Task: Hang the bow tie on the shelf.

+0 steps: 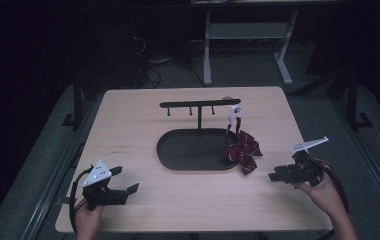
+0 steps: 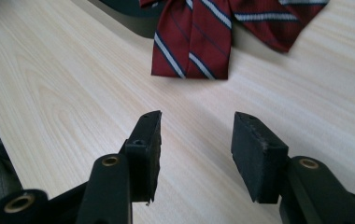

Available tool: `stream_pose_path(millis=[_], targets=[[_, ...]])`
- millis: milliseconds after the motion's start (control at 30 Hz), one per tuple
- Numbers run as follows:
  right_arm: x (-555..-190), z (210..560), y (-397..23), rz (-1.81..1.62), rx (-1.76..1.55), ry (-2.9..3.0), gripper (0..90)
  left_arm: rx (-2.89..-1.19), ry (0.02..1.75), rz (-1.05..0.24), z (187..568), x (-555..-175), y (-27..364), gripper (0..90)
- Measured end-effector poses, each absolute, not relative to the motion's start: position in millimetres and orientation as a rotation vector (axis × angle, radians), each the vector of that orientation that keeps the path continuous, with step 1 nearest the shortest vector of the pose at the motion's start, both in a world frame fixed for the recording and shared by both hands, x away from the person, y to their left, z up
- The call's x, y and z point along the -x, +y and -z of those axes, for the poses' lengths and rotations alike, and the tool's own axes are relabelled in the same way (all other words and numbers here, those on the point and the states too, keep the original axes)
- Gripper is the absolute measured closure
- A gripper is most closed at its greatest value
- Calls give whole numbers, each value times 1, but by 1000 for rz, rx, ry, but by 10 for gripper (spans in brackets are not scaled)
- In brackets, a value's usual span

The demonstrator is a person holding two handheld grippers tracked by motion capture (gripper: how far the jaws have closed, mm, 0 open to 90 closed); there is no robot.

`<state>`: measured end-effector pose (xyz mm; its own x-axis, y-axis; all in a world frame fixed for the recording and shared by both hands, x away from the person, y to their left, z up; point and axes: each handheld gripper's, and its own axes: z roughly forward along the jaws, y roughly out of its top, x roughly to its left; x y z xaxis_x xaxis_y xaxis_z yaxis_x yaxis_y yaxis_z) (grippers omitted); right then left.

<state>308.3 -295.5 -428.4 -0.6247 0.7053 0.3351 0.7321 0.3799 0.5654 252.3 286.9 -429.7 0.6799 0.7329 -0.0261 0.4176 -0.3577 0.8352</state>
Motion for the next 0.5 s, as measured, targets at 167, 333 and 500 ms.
stream_pose_path(millis=[167,333,500], targets=[[-298,432,-298,1103,1355,-2578,513,-1995,895,-440,431,-252,286,131],[-284,433,-299,1134,1367,-2591,508,-1993,897,-442,431,-253,286,131],[-271,437,-300,1211,1367,-2600,491,-2005,888,-442,431,-255,284,131]])
